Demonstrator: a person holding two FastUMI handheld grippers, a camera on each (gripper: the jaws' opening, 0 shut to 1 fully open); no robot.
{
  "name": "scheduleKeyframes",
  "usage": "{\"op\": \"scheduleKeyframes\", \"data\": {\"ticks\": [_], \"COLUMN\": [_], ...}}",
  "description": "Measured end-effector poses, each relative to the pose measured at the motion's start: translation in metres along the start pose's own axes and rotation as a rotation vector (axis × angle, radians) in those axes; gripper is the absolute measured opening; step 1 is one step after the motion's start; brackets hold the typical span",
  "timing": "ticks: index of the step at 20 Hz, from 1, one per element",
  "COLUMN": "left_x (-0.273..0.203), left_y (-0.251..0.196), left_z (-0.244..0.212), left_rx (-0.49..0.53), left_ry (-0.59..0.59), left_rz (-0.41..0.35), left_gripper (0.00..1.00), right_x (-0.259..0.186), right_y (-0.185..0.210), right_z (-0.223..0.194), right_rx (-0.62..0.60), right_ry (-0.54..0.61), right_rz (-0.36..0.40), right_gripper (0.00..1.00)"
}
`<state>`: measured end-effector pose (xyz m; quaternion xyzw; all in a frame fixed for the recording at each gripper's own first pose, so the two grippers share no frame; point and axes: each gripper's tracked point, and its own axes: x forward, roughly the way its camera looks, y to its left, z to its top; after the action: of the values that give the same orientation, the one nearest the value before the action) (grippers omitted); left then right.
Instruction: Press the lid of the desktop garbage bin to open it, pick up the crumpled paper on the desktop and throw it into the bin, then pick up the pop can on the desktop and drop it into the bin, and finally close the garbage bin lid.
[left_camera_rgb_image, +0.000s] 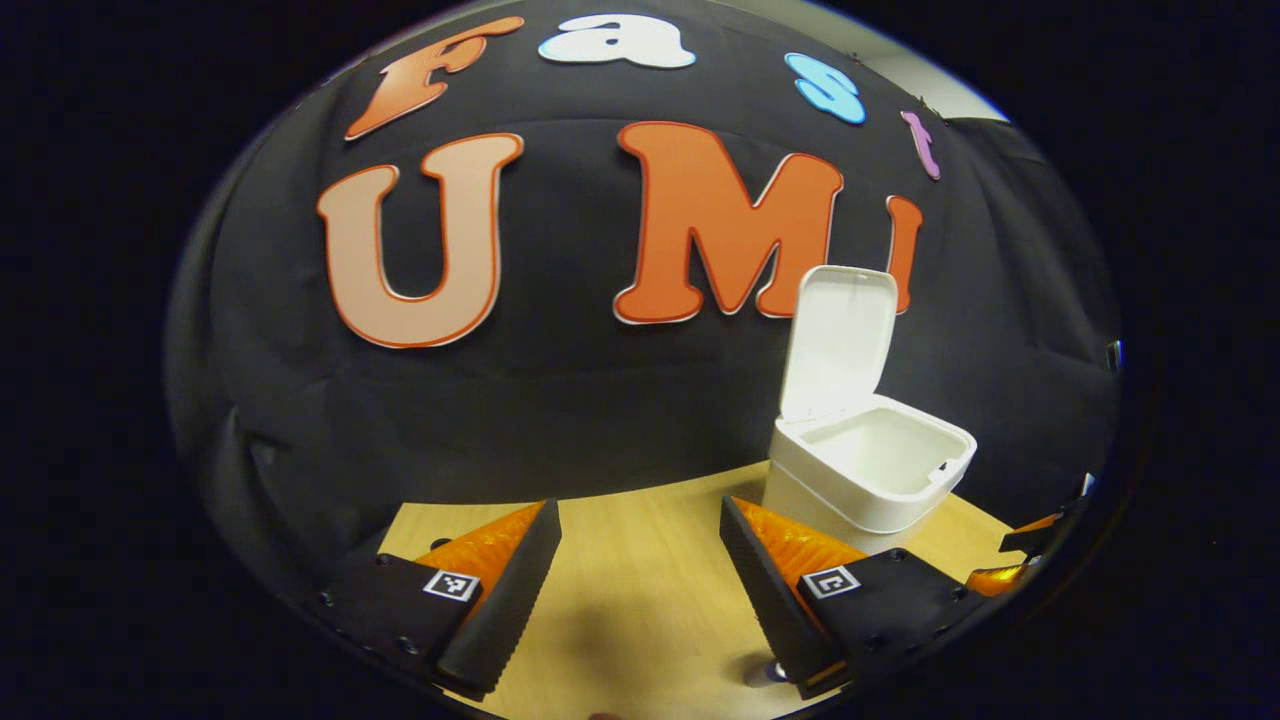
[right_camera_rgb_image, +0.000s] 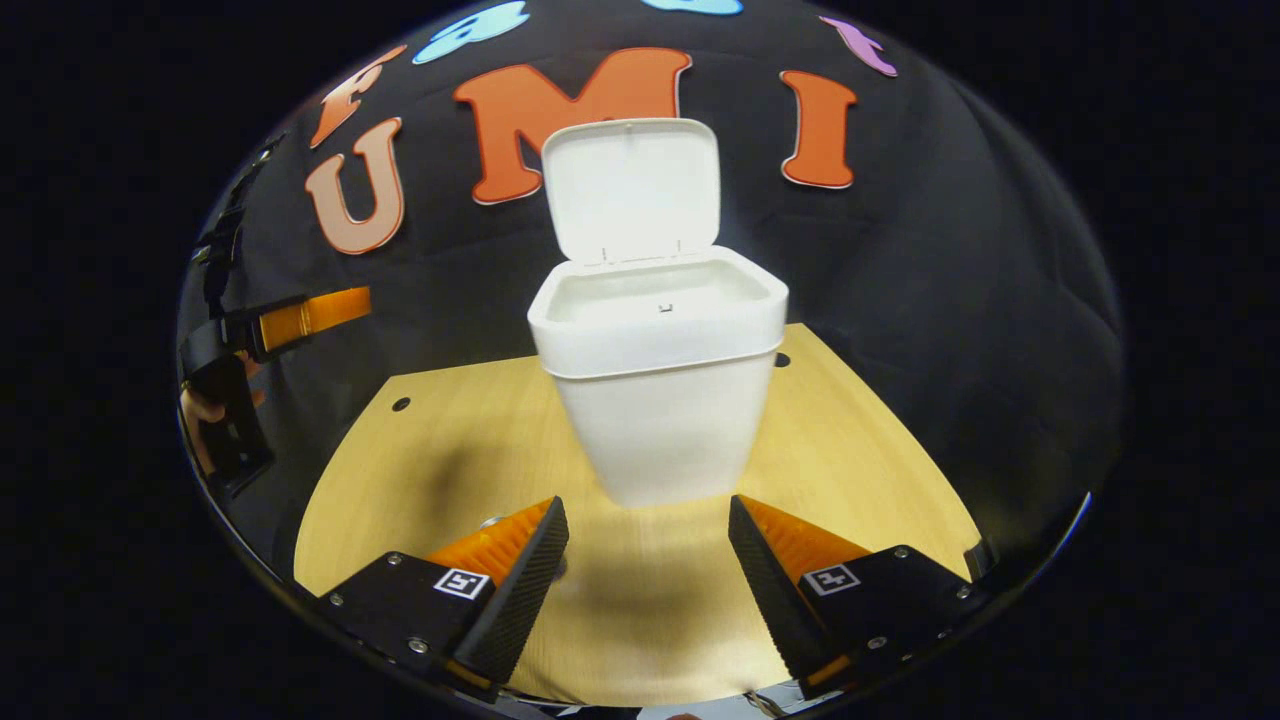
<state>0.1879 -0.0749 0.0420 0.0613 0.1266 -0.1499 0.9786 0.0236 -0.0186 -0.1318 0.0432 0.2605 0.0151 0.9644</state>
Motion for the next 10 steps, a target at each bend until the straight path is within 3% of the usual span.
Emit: {"op": "scheduleKeyframes", "data": {"ticks": [6,10], "left_x": [-0.041,-0.062], "left_y": [0.072,0.105], "left_z": [-0.021,-0.039], "left_rx": [-0.024,-0.045], "left_ry": [-0.003,0.010], "left_rz": [0.117,0.165], "left_gripper": [1.00,1.00], "right_x": [0.020,0.038], "right_y": [0.064,0.086], "right_z": [-0.012,-0.024], "right_rx": [-0.069,-0.118], "right_ry": [0.035,0.062], "right_rz": [0.088,0.094], "right_gripper": [0.98,0.98]}}
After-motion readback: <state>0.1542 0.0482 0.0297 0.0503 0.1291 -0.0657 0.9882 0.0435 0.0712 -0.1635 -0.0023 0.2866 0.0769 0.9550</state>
